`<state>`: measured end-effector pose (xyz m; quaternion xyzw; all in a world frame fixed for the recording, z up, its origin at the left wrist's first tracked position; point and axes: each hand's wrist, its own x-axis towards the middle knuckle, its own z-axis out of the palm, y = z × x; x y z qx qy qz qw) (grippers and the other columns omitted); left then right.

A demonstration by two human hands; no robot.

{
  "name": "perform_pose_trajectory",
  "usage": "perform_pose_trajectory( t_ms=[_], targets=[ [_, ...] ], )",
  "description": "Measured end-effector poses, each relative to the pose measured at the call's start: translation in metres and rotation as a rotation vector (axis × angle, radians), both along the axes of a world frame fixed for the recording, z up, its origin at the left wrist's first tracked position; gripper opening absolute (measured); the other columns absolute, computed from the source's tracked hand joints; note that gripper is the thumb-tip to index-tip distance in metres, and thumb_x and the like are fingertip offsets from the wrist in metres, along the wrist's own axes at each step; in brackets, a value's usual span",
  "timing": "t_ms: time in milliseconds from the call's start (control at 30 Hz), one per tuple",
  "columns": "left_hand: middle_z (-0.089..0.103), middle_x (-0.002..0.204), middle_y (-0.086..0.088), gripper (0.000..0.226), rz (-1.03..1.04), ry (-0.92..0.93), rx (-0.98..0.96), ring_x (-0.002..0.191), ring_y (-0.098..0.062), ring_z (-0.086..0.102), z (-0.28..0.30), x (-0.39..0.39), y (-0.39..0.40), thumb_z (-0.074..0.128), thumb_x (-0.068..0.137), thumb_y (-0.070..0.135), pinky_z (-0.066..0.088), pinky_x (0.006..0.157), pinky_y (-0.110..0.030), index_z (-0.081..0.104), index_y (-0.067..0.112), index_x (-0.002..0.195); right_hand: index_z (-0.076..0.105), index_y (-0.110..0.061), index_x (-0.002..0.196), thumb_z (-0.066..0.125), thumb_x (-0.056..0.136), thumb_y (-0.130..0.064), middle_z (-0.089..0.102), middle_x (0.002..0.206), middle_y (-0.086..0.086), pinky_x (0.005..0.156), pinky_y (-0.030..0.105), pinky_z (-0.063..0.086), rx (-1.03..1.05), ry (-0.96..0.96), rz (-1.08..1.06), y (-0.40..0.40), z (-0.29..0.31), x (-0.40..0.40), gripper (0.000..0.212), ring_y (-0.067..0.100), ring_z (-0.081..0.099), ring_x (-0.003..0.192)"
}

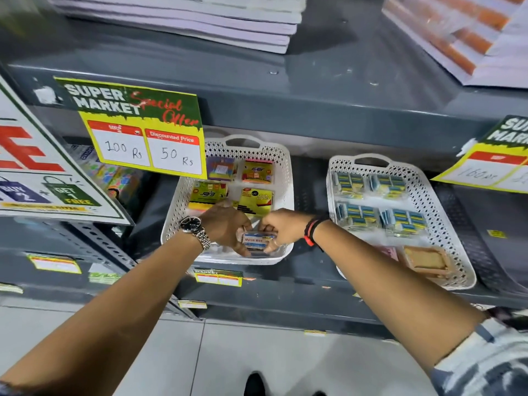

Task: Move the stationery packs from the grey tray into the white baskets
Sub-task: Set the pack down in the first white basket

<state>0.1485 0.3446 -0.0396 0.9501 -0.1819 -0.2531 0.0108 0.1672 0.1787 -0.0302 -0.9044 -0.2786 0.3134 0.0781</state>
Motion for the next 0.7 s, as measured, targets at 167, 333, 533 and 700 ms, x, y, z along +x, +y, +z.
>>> perform_pose_trajectory(
  t_ms=[167, 333, 533, 700],
  targets=[
    [0.064, 0.125, 0.007, 0.063, -0.052, -0.048, 0.047, 0.121, -0.022, 0.051, 0.004, -0.002, -0.004, 0.070, 0.069, 0.057, 0.031, 0.105, -0.035, 0.056, 0.032, 0.125, 0.058, -0.009, 0.117, 0.079, 0.072, -0.027, 0.065, 0.117, 0.009, 0.093, 0.036, 0.050, 0.017, 0.013, 0.005, -0.001, 0.002, 0.000, 0.052, 0.026, 0.060, 0.105],
    [0.068, 0.115, 0.005, 0.062, -0.146, -0.190, 0.164, 0.103, -0.019, 0.061, -0.002, -0.007, -0.007, 0.066, 0.072, 0.057, 0.038, 0.102, -0.034, 0.055, 0.029, 0.126, 0.060, -0.009, 0.117, 0.076, 0.075, -0.017, 0.066, 0.119, 0.010, 0.096, 0.036, 0.050, 0.051, 0.018, 0.009, -0.003, 0.003, -0.002, 0.045, 0.027, 0.061, 0.107],
    [0.070, 0.114, 0.003, 0.059, -0.131, -0.244, 0.120, 0.103, -0.018, 0.061, -0.001, -0.013, -0.005, 0.065, 0.076, 0.053, 0.028, 0.104, -0.031, 0.056, 0.027, 0.128, 0.060, -0.010, 0.121, 0.067, 0.081, -0.004, 0.064, 0.124, 0.011, 0.094, 0.034, 0.049, 0.087, -0.001, 0.003, -0.003, 0.004, -0.006, 0.042, 0.026, 0.060, 0.110],
    [0.069, 0.116, 0.002, 0.057, -0.134, -0.264, 0.125, 0.105, -0.018, 0.060, 0.001, -0.017, -0.004, 0.062, 0.080, 0.053, 0.028, 0.103, -0.030, 0.053, 0.026, 0.130, 0.059, -0.008, 0.121, 0.064, 0.082, -0.002, 0.064, 0.123, 0.012, 0.093, 0.031, 0.047, 0.087, -0.016, 0.008, -0.003, 0.004, -0.007, 0.040, 0.027, 0.059, 0.111]
  ],
)
